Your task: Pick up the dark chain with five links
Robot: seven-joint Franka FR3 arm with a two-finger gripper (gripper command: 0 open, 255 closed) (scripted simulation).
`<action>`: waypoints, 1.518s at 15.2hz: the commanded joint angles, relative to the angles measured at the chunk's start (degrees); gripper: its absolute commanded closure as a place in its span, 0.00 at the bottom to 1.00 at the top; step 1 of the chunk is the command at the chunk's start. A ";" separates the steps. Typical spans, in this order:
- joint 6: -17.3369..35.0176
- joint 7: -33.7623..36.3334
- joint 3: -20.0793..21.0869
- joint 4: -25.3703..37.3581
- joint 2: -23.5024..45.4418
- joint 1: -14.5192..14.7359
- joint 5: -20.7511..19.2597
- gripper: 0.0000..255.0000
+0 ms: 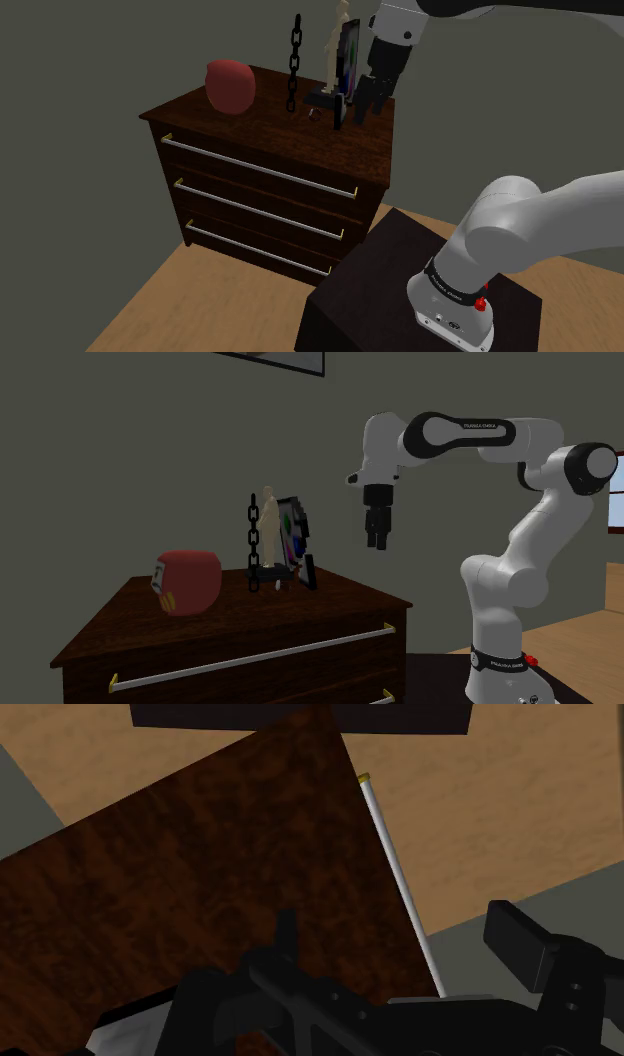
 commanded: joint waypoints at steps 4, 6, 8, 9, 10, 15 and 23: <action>5.50 1.83 0.72 2.05 4.62 -1.14 -0.73 0.00; 8.88 3.12 1.17 3.72 7.74 -1.92 -1.35 0.00; 12.03 4.49 1.59 5.62 10.87 -2.72 -2.08 0.00; 13.52 5.20 1.79 6.66 12.43 -3.13 -2.48 0.00; 14.94 5.92 1.99 7.75 14.00 -3.54 -2.91 0.00; 21.10 9.79 2.90 14.02 21.75 -5.61 -5.50 0.00; 27.61 16.72 3.76 26.82 33.92 -8.45 -11.06 0.00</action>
